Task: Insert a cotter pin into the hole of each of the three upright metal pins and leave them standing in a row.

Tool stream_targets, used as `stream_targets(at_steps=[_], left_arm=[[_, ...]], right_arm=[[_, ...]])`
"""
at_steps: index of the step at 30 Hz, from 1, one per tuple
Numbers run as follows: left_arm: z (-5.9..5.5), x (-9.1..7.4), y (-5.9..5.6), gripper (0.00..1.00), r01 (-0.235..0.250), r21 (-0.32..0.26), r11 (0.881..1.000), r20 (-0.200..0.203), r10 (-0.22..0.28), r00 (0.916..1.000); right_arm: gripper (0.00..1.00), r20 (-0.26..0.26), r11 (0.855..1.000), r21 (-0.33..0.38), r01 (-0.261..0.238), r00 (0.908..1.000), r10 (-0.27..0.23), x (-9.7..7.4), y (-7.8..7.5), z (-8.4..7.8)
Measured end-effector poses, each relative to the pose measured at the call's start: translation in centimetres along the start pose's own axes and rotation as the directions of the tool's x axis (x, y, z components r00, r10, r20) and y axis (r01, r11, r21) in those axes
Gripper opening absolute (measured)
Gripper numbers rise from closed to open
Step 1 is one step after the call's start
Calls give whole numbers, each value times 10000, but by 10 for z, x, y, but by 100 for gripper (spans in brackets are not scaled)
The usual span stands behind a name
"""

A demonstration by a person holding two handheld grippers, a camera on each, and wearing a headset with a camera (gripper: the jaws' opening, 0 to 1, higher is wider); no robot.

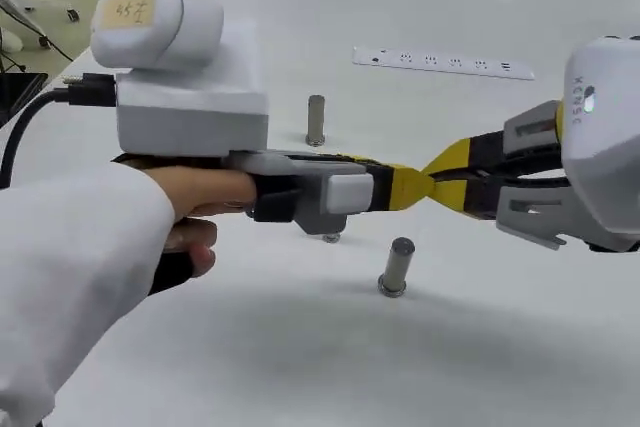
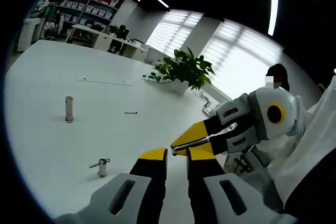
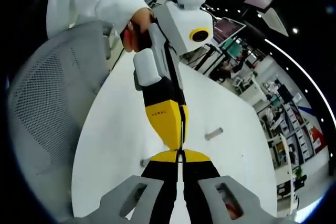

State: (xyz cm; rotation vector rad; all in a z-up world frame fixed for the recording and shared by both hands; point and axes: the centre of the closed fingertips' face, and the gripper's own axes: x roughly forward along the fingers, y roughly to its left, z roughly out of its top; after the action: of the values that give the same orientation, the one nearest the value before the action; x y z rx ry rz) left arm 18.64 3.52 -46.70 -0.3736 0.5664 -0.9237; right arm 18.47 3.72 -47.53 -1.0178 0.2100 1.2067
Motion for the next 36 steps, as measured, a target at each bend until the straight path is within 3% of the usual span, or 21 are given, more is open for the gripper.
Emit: stream_targets(at_steps=[10, 22, 28, 36], left_arm=[[1, -1, 1, 3, 0, -136, 9999, 15, 0, 10000], [-1, -5, 3, 0, 50, 42, 10000, -253, -48, 9997], [-3, -5, 3, 0, -22, -522, 9986, -316, 5, 9995], [-8, -5, 3, 0, -105, -492, 9987, -530, 79, 9986]], right_arm=[[0, -33, 9998, -220, -34, 10000, 33, -2, 3, 4], [0, 9, 9996, -247, -103, 9999, 103, -3, 6, 7], [0, 7, 9996, -244, -156, 9999, 156, -3, 7, 8], [0, -120, 9993, -87, -365, 9993, 364, -3, 11, 5]])
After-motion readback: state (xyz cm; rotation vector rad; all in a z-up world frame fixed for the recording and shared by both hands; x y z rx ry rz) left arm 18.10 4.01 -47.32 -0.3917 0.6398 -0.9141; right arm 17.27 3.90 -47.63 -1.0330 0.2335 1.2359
